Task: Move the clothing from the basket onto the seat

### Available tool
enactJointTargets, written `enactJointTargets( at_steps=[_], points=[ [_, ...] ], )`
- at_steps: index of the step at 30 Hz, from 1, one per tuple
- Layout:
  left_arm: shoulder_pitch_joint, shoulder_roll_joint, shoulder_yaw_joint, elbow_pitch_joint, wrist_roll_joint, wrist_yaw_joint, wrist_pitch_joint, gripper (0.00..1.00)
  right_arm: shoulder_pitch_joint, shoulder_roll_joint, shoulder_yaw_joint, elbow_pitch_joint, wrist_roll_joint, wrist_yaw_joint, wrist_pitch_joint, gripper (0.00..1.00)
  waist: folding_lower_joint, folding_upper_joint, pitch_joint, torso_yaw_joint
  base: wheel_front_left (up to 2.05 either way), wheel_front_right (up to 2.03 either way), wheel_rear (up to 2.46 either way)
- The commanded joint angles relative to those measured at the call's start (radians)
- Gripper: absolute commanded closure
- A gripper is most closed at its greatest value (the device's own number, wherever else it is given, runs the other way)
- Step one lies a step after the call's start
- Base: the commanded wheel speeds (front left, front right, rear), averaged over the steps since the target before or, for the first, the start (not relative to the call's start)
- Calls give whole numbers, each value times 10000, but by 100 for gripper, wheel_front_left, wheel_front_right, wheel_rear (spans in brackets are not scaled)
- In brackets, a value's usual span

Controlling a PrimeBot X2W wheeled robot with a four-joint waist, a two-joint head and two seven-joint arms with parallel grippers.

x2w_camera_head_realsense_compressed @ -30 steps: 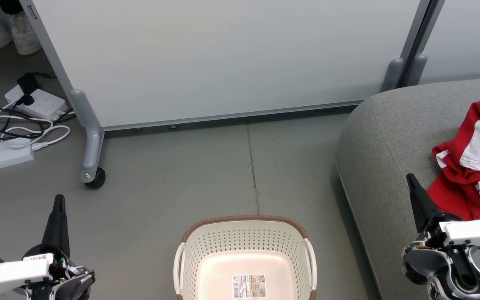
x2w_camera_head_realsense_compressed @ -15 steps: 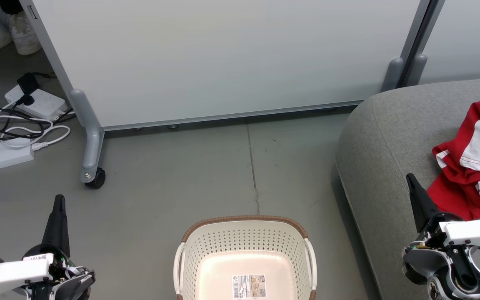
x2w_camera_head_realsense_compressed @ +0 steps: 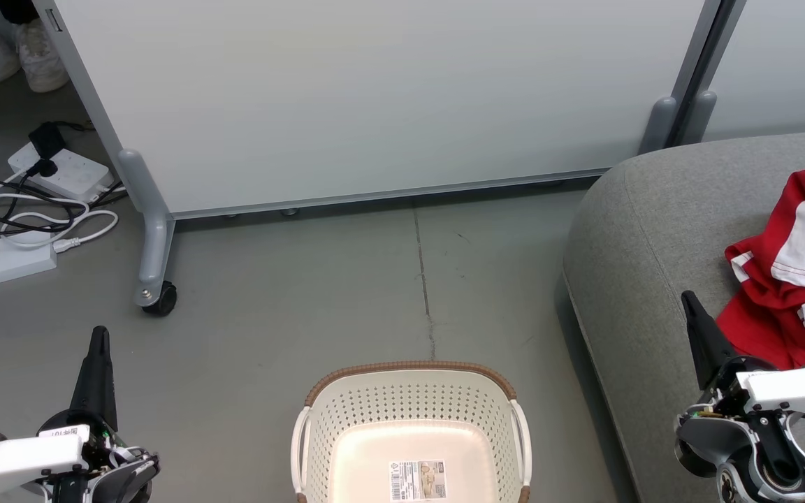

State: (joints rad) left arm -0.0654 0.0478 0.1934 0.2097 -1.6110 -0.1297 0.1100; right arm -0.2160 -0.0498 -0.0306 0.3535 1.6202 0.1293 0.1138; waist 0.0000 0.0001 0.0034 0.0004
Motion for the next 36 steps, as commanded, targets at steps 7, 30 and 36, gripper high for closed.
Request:
enactJointTargets(
  at_steps=[7,30,36],
  points=[
    [-142,22,39,9,6,-39,21,100,-52,-38,-45,-6,-25,25,25,100,0,-1,0,1,0,0,0],
    [-142,22,37,8,3,-39,17,100,-53,-34,-53,-4,-34,25,34,100,0,-1,0,1,0,0,0],
    [-141,22,36,8,2,-39,17,100,-53,-34,-56,-4,-36,25,35,100,0,-1,0,1,0,0,0]
  ],
)
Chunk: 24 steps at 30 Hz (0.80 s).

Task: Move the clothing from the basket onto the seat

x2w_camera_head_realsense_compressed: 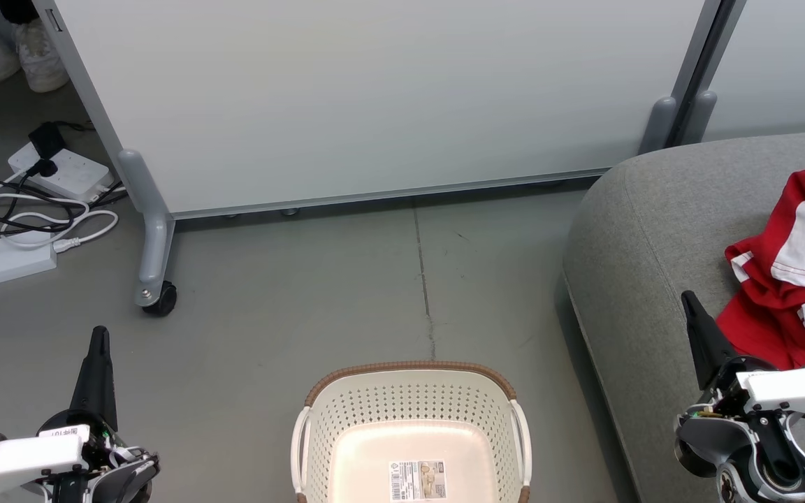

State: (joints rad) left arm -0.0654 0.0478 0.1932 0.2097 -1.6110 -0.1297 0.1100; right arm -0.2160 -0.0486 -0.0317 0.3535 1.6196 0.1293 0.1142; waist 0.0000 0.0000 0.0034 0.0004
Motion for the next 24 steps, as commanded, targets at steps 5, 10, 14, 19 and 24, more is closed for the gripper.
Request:
enactJointTargets(
  at_steps=[5,10,14,19,24],
  points=[
    [-141,22,37,8,2,-39,16,100,-53,-45,-46,-7,-30,25,33,100,0,0,0,0,0,0,0],
    [-141,22,36,7,2,-39,16,100,-53,-44,-45,-7,-29,25,34,100,0,0,0,0,0,0,0],
    [-141,22,36,7,1,-39,15,100,-53,-43,-46,-7,-30,25,34,100,0,0,0,0,0,0,0],
    [-141,22,35,7,1,-39,15,100,-53,-44,-49,-5,-31,25,35,100,0,0,0,0,0,0,0],
    [-141,22,35,7,1,-39,14,100,-53,-43,-47,-7,-32,25,35,100,0,0,0,0,0,0,0]
  ],
)
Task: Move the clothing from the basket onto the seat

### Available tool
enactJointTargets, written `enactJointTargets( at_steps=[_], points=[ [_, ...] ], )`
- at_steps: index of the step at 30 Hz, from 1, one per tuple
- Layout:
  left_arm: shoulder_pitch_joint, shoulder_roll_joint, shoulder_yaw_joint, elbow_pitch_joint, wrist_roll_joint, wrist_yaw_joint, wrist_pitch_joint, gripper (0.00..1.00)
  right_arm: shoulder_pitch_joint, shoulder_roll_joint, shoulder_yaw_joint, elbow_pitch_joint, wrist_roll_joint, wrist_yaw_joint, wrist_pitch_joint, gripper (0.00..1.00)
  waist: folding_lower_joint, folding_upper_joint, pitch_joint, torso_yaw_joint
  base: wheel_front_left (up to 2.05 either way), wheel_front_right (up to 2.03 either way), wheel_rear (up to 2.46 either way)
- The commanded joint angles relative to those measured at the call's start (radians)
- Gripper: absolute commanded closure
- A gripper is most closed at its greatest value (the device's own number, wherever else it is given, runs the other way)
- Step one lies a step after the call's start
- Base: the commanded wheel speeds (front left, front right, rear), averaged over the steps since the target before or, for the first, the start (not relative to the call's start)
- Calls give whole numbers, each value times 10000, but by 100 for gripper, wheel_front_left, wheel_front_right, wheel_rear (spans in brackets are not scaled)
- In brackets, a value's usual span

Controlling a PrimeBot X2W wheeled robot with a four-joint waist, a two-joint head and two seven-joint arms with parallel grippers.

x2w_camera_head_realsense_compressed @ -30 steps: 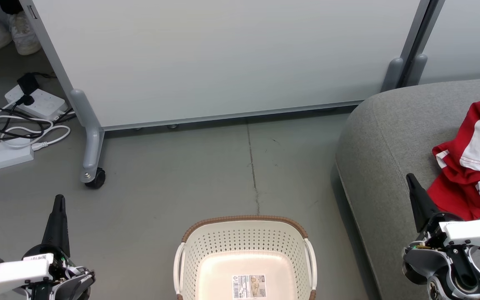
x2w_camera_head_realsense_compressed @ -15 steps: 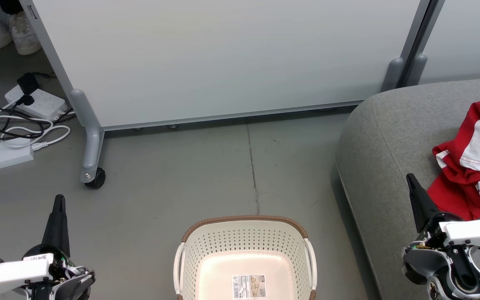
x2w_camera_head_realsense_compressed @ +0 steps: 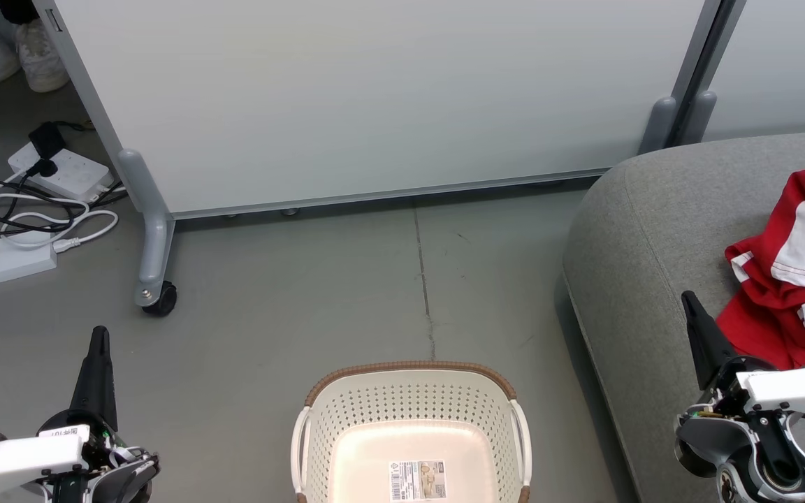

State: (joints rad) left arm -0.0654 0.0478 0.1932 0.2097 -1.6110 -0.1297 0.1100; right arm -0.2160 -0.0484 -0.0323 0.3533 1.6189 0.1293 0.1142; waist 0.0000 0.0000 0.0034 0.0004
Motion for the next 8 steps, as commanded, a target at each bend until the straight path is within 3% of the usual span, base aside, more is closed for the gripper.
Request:
enactJointTargets(
  at_steps=[1,8],
  points=[
    [-141,22,35,7,0,-39,14,100,-53,-45,-43,-3,-24,25,35,100,0,0,0,0,0,0,0],
    [-141,22,34,7,0,-39,14,100,-53,-44,-44,-5,-24,25,37,100,0,0,0,0,0,0,0]
  ],
)
